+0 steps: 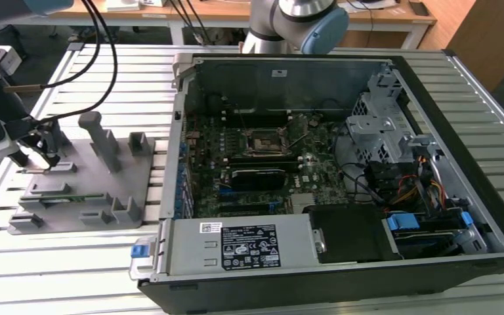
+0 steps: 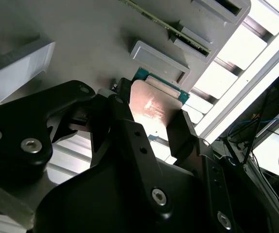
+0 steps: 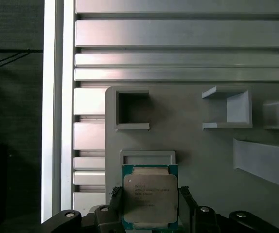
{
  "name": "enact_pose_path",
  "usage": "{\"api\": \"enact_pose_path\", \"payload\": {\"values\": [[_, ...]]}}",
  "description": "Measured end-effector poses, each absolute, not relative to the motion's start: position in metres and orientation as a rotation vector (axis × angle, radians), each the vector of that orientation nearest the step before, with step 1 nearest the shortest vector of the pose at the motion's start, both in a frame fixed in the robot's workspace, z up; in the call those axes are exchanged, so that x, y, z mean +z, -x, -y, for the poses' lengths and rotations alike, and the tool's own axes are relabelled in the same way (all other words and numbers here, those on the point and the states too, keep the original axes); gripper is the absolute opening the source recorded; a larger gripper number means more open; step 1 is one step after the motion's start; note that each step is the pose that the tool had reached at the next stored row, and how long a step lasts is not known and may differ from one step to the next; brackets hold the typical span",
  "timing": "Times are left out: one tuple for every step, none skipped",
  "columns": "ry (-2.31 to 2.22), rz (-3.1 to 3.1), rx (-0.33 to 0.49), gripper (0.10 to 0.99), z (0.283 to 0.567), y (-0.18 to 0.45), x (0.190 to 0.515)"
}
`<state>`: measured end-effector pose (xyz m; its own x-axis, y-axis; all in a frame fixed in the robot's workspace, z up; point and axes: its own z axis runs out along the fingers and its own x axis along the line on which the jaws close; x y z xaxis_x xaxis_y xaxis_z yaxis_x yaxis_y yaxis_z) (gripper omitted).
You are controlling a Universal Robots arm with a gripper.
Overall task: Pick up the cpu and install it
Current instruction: 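Pick up the cpu and move it towards the insertion slot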
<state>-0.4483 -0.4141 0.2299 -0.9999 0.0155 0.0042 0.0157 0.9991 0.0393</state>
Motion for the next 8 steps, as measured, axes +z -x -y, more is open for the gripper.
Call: {"api": "enact_pose_path", "payload": {"values": [[0.024, 3.137, -0.062, 0.541, 0.4141, 0.4483, 0.2301], [0.024, 3.137, -0.062, 0.541, 0.4136, 0.4483, 0.232], [0.024, 3.137, -0.062, 0.541, 0.4136, 0.4483, 0.233], [0.024, 3.137, -0.062, 0.541, 0.4136, 0.4483, 0.2332], [0.024, 3.137, -0.062, 0.541, 0.4136, 0.4483, 0.2333], [0.024, 3.137, -0.062, 0.541, 0.4136, 0.4483, 0.2336], [0.025, 3.137, -0.062, 0.541, 0.4136, 0.4484, 0.2339], [0.024, 3.137, -0.062, 0.541, 0.4136, 0.4484, 0.2342]]}}
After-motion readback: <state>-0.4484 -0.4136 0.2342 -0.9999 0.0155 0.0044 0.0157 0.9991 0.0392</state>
